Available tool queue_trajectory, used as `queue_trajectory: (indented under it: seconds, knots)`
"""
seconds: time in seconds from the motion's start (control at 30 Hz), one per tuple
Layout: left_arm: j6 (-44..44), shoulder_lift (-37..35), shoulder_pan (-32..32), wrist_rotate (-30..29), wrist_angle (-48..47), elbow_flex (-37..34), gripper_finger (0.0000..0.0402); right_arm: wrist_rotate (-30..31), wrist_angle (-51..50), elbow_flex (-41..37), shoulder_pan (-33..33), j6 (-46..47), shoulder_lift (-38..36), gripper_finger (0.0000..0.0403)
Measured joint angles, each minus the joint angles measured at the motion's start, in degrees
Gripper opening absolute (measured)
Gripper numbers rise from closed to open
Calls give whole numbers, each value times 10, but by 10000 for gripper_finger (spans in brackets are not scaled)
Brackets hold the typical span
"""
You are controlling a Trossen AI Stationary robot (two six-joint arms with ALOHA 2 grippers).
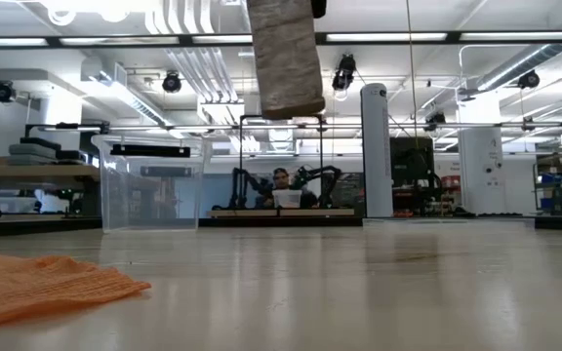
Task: Roll bandage
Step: Roll the brown bandage
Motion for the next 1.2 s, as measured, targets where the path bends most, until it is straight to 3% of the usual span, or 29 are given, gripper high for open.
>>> queue_trajectory:
  seconds: [0.3, 0.57, 0.83, 1.0, 1.2]
  knots:
    - [-146, -12, 0, 74, 6, 0, 250, -7, -2, 1, 0, -138, 0, 128]
    - [-213, 5, 2, 86, 35, 0, 237, -1, -6, 1, 1, -229, 0, 128]
    - [-216, 5, 5, 86, 44, 0, 227, 1, 3, 0, 1, -249, 0, 128]
    - [-213, 9, 8, 87, 54, 0, 202, 0, 12, 0, 1, -259, 0, 128]
    - [-205, 15, 21, 89, 56, 0, 140, 3, 11, 0, 1, -257, 0, 128]
